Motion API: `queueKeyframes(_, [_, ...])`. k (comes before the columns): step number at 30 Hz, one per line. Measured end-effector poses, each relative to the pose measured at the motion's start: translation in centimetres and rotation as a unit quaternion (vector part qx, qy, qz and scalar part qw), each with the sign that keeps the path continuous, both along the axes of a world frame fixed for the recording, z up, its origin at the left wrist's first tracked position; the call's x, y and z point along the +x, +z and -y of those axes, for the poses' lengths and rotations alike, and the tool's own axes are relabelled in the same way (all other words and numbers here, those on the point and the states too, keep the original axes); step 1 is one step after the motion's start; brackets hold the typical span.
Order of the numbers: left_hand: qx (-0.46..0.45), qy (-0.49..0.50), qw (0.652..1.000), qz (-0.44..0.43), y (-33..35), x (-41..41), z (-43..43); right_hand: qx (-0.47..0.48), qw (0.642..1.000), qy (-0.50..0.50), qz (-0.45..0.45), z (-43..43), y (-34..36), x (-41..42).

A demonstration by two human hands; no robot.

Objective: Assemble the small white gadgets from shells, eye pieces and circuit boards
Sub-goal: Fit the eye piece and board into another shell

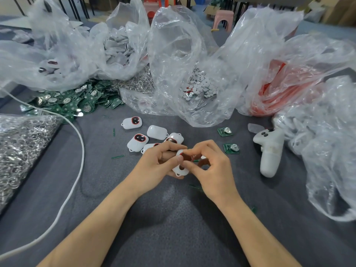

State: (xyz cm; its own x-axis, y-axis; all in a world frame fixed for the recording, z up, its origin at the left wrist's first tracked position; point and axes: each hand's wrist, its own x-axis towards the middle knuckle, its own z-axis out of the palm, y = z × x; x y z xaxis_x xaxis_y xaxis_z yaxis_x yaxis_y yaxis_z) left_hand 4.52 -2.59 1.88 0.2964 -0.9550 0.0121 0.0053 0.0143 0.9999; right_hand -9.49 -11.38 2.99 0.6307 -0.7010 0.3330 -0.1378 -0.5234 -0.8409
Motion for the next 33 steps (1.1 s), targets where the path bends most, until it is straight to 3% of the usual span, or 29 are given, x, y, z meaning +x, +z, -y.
queueKeyframes(6, [-0.026,-0.014,0.997,-0.071,0.55,0.04,-0.06,0.126,0.991,0.036,0.03,0.01,0.08,0.24])
queueKeyframes(13, [-0.03,-0.002,0.991,-0.132,0.37,-0.28,0.04,0.323,0.932,0.105,0.124,0.49,0.57,-0.15])
queueKeyframes(27, [-0.024,-0.01,0.995,-0.095,0.14,-0.33,0.0,0.27,0.956,0.078,0.085,0.62,0.22,-0.13])
queueKeyframes(33, [-0.014,0.002,0.999,-0.041,0.03,-0.55,0.29,0.25,0.962,0.08,0.08,0.68,-0.21,-0.2])
